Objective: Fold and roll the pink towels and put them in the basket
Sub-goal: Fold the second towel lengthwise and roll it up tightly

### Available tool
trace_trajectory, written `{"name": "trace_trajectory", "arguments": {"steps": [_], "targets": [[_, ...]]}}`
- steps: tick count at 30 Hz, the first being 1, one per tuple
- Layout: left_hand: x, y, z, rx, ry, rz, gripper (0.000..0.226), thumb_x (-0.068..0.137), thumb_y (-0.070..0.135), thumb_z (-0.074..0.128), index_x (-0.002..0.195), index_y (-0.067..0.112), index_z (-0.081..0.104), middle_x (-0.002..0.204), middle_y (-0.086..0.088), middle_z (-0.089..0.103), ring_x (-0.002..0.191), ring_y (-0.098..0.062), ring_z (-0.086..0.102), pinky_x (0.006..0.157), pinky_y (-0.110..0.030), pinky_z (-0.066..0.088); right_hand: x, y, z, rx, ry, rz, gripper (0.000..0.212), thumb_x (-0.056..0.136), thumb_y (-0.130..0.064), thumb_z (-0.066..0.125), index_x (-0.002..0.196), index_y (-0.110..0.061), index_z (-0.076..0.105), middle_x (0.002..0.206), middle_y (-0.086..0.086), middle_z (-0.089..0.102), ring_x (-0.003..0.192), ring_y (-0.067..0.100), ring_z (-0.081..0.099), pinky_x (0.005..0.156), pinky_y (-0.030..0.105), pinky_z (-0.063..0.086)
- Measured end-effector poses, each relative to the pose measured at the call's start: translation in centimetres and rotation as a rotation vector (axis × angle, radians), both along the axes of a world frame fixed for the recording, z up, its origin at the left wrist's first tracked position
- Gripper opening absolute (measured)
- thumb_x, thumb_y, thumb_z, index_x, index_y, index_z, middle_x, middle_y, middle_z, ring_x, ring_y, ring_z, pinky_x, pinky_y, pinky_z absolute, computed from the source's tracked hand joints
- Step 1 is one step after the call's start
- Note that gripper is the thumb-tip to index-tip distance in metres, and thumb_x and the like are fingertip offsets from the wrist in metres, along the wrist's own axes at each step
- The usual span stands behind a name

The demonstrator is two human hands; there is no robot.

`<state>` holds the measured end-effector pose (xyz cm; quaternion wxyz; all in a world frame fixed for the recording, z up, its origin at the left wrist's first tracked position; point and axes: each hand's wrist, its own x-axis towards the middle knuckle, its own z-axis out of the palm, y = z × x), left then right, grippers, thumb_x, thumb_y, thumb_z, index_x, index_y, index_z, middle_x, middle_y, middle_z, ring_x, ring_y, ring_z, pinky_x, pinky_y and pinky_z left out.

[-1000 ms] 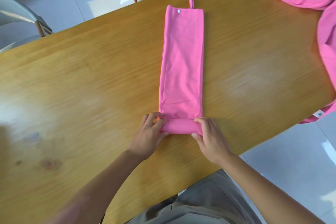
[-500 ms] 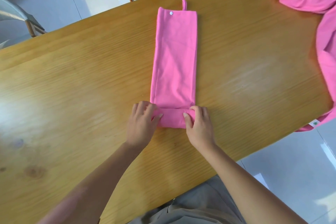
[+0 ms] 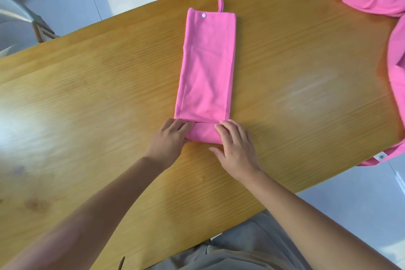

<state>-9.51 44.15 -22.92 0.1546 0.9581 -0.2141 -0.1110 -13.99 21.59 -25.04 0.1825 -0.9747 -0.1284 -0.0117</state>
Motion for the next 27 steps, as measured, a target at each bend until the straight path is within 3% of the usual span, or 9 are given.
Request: {"name": "trace_trajectory", "arguments": {"steps": [4,8,12,17,19,23,27], "targets": [[1.8,-0.2,0.8,-0.032,0.198,0.07,0.046,0.097,0.037,0.063,0.138,0.019,0.052,0.124,-0.004,0.06,0.108,-0.031,0.056,0.089,-0.042,0.048,2.8,-1.1,0.5,0.142,0.056,0.031,0.05,0.088,-0.032,0.073,0.13,-0.009,0.059,0.125,0.007,0.058,0.116,0.028,0.052,0.097,0.044,0.047],[3.4,-0.5,0.8,-0.22,0.333,0.366,0.048,0.091,0.042,0.071,0.132,0.031,0.049,0.123,0.0,0.05,0.093,-0.022,0.058,0.075,-0.034,0.044,5.7,-2.1,1.1,0.297,0.321,-0.063,0.06,0.091,-0.046,0.067,0.139,-0.019,0.045,0.13,0.002,0.056,0.118,0.021,0.048,0.1,0.032,0.041],[3.9,-1.4,-0.1,-0.236,0.429,0.586,0.038,0.093,0.052,0.062,0.125,0.035,0.052,0.109,-0.002,0.05,0.085,-0.021,0.057,0.069,-0.033,0.043,6.7,-1.9,0.9,0.463,0.382,-0.252,0.067,0.088,-0.049,0.069,0.138,-0.02,0.035,0.129,-0.003,0.047,0.11,0.009,0.046,0.089,0.024,0.039],[3.0,-3.5,-0.8,-0.332,0.292,0.809,0.04,0.094,0.057,0.057,0.12,0.027,0.057,0.102,-0.001,0.049,0.088,-0.027,0.059,0.072,-0.036,0.048,7.2,-0.8,0.6,0.481,0.361,-0.416,0.05,0.091,-0.049,0.064,0.126,-0.023,0.039,0.119,-0.003,0.048,0.094,0.009,0.047,0.078,0.028,0.038],[2.0,-4.0,-1.1,-0.355,0.146,0.744,0.045,0.096,0.059,0.054,0.127,0.027,0.053,0.116,-0.003,0.047,0.099,-0.025,0.057,0.079,-0.035,0.047,7.7,-0.4,0.6,0.463,0.358,-0.464,0.042,0.093,-0.048,0.062,0.12,-0.024,0.041,0.115,-0.002,0.05,0.089,0.013,0.049,0.075,0.03,0.039],[0.6,-3.4,-2.6,-0.173,-0.016,0.285,0.079,0.084,0.053,0.075,0.146,0.015,0.045,0.146,-0.005,0.041,0.13,-0.033,0.04,0.108,-0.044,0.042,8.7,0.2,1.0,0.42,0.383,-0.558,0.033,0.095,-0.048,0.059,0.113,-0.025,0.044,0.107,-0.001,0.047,0.081,0.019,0.051,0.07,0.034,0.041],[2.6,-2.0,-3.0,-0.101,-0.1,0.136,0.071,0.078,0.021,0.083,0.14,0.01,0.05,0.138,-0.008,0.053,0.128,-0.042,0.042,0.099,-0.056,0.05,9.0,0.6,1.2,0.379,0.427,-0.59,0.025,0.099,-0.048,0.052,0.112,-0.027,0.047,0.109,0.0,0.048,0.081,0.021,0.055,0.067,0.032,0.037]]}}
